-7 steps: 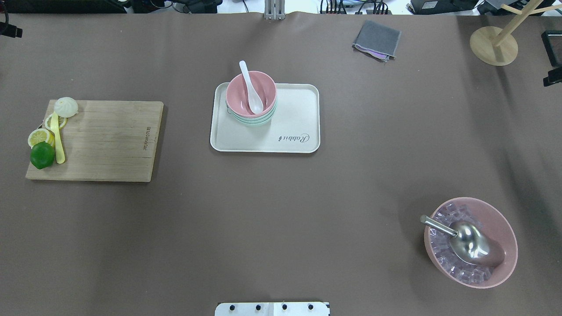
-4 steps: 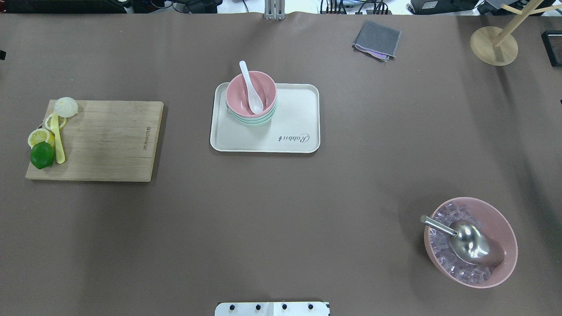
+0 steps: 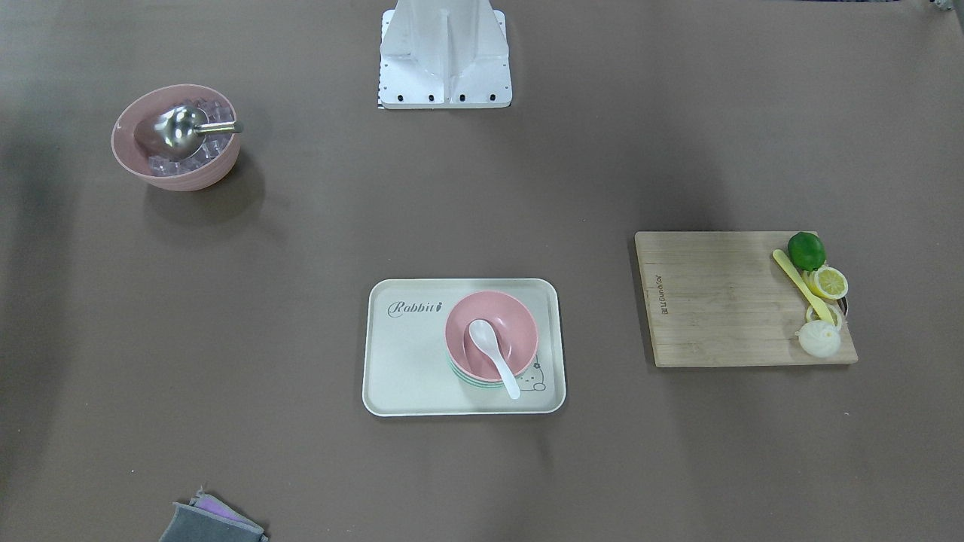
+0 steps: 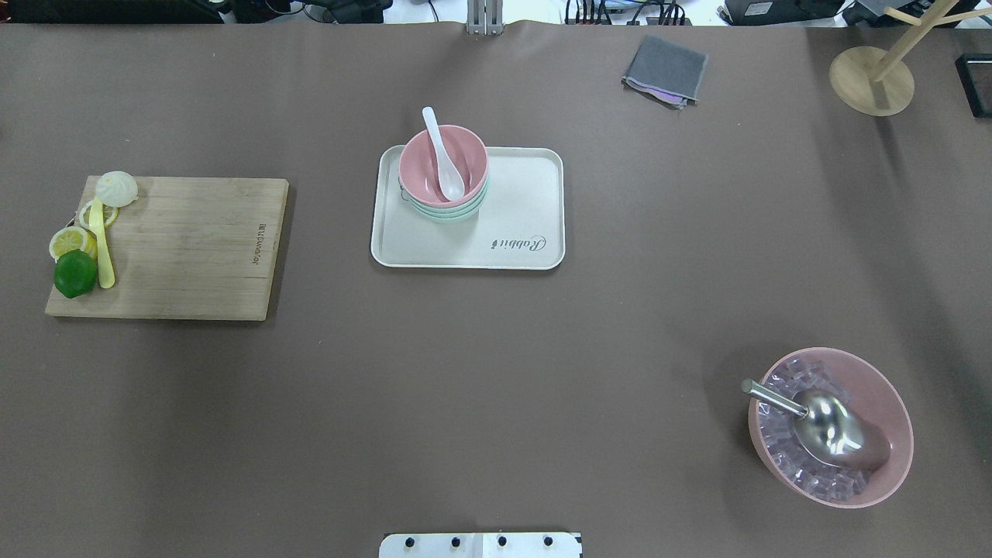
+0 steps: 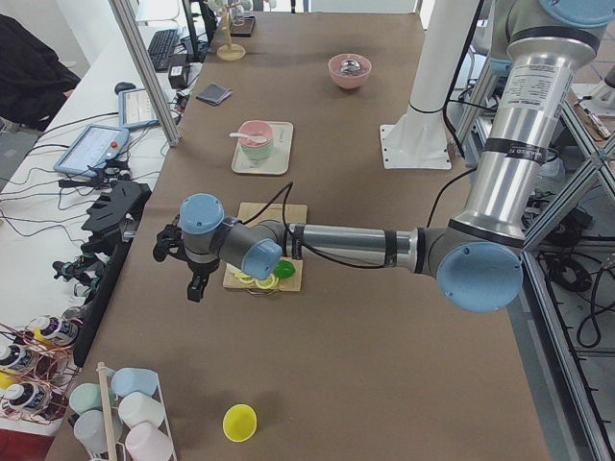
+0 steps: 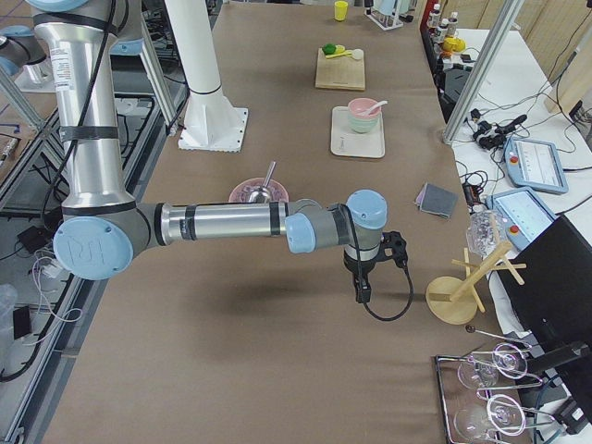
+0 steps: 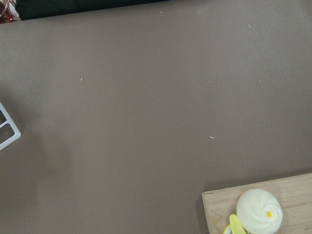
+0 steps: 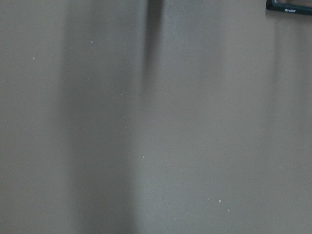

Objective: Stack pink bowl on green and place spoon

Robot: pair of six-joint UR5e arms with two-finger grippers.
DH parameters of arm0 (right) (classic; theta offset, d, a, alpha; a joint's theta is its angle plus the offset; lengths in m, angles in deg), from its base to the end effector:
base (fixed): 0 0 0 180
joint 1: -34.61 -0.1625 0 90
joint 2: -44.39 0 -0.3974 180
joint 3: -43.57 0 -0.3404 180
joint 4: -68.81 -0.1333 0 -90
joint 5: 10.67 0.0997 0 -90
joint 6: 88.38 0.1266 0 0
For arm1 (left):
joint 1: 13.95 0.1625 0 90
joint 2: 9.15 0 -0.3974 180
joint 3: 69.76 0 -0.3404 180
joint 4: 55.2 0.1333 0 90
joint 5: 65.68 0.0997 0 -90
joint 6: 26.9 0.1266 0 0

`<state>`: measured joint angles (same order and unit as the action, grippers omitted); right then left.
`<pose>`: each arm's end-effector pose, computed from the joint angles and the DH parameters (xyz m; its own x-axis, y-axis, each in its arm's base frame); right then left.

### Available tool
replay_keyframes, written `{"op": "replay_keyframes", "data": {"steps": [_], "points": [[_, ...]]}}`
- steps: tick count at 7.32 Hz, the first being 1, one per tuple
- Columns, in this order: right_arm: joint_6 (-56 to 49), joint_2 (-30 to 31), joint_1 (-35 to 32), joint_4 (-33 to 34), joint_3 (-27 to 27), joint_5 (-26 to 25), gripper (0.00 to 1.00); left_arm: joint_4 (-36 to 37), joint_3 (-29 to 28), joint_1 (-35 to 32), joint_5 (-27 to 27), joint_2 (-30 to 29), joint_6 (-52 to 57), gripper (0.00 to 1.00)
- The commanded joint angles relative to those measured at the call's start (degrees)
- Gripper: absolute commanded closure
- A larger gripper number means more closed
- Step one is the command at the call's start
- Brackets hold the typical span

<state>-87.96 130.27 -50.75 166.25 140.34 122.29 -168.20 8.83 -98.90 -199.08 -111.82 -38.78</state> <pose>0.0090 -0.4702 0.5810 0.7267 -0.0928 0.6807 0.0754 0.9956 0.0552 0.0028 -0.5581 0.5856 0.7005 0.1508 -0.6976 0.0653 0.9598 0.2731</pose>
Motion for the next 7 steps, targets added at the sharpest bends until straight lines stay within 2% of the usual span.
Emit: {"op": "replay_keyframes", "data": {"steps": [1,2,3,4,7], "points": [[-6.3,-0.5,-0.5,9.9,2.4,0.6,0.0,11.4,2.2,-4.0,0.8,1.2,12.0,0.02],[-6.3,0.1,-0.5,10.3,2.1,1.8,0.0,13.2,2.8,-4.4,0.8,1.9,12.9,0.02],[-6.4,0.1,-0.4,10.4,1.3,3.7,0.0,12.0,3.1,-4.4,1.9,4.9,13.3,0.02],[-6.4,0.1,-0.4,10.1,0.5,3.7,0.0,11.8,4.7,-4.4,2.0,5.6,13.2,0.02],[-6.5,-0.2,-0.5,7.4,-3.9,3.2,0.0,12.0,4.2,-4.2,1.8,5.6,12.7,0.02]]}}
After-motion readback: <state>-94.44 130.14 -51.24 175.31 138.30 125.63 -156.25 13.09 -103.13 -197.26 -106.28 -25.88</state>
